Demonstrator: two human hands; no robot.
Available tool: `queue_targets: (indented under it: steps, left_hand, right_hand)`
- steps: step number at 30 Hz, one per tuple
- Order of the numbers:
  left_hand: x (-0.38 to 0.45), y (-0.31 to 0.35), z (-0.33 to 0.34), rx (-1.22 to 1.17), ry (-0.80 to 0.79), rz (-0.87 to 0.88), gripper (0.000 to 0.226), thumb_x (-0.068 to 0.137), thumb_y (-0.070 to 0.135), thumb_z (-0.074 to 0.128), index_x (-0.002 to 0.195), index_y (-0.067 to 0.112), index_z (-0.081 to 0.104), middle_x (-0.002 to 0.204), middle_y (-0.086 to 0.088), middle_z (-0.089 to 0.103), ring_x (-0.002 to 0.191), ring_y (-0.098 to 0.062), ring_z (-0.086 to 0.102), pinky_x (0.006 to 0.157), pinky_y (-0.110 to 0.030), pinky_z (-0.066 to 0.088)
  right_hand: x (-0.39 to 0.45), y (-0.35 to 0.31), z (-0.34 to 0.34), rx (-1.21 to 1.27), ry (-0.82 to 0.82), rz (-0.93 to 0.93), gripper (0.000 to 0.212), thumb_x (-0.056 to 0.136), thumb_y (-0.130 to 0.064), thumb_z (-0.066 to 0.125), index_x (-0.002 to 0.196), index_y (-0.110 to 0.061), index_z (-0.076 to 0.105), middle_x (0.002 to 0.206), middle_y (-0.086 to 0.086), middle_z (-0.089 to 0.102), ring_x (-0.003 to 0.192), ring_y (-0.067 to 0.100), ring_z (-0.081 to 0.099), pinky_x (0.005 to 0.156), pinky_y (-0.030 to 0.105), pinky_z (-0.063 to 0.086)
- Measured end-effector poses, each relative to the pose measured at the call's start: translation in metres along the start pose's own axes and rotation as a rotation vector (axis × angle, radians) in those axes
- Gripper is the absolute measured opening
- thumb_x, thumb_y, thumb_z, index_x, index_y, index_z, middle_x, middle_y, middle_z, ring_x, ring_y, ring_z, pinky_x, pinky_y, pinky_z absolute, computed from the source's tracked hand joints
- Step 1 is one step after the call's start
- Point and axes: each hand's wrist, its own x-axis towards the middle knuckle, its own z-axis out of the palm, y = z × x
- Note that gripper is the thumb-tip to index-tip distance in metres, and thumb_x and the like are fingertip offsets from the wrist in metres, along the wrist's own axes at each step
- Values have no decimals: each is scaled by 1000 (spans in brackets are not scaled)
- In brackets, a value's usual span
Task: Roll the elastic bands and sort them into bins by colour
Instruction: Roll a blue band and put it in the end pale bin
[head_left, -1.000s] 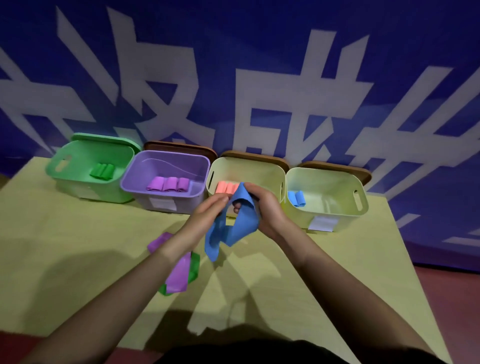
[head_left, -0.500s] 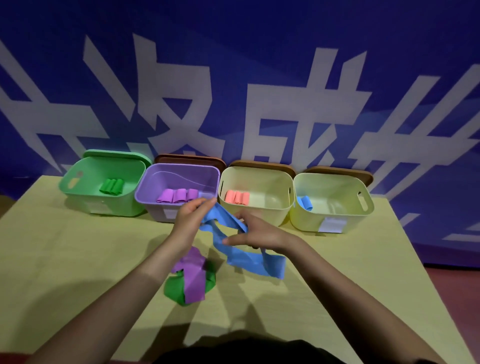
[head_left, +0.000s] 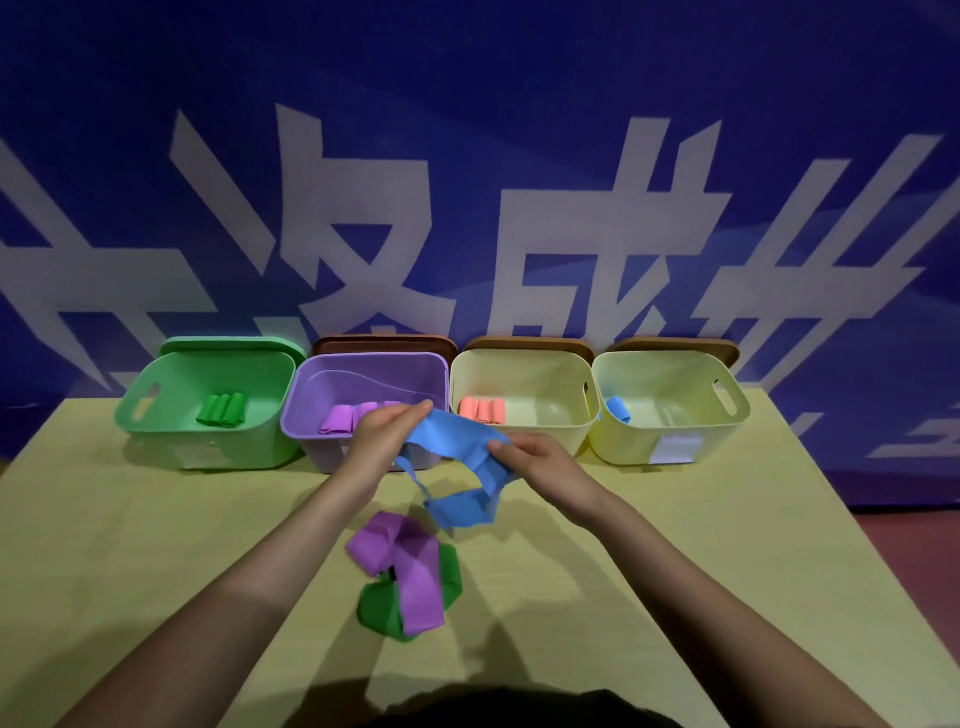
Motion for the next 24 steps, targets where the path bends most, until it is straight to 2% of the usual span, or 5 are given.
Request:
queue_targets:
  steps: [3,10,16,19,24]
  left_hand:
    - [2,-9,-9,60,18,-30,19,91,28,62,77,16,67,78,-6,63,76,-20,58,71,-29,44]
    - [-2,-22,-30,324,-89,65,34,76,53,61,76,18,59,76,-7,56,74,-19,53,66,-30,37]
    - [-11,-11,-24,232,-194,151,25,102,29,40,122,34,53,125,6,58,119,-12,53,102,-30,41]
    - [-24,12,-16,-24,-184,169,38,104,32,28,104,35,66,106,14,68,107,-8,60,97,-27,43]
    - [-36,23,-3,-27,-111,241,27,100,17,46,81,25,63,81,-11,56,79,-17,49,66,-23,40]
  right_hand:
    - [3,-2,9,157,53,36,26,96,-24,55,81,-3,63,75,0,60,72,12,51,69,28,39]
    - [11,-15,26,399,115,66,19,100,-15,47,92,-7,62,87,11,61,82,22,55,71,30,43]
    - [27,-42,34,306,149,-29,17,90,-20,57,82,-11,70,85,11,56,82,23,48,77,37,35]
    - [30,-51,38,206,169,-100,31,87,-27,59,85,3,65,80,9,56,77,18,47,73,34,36]
    - [24,-60,39,71,249,-198,19,92,-9,59,75,-7,66,67,0,56,63,7,48,63,20,40]
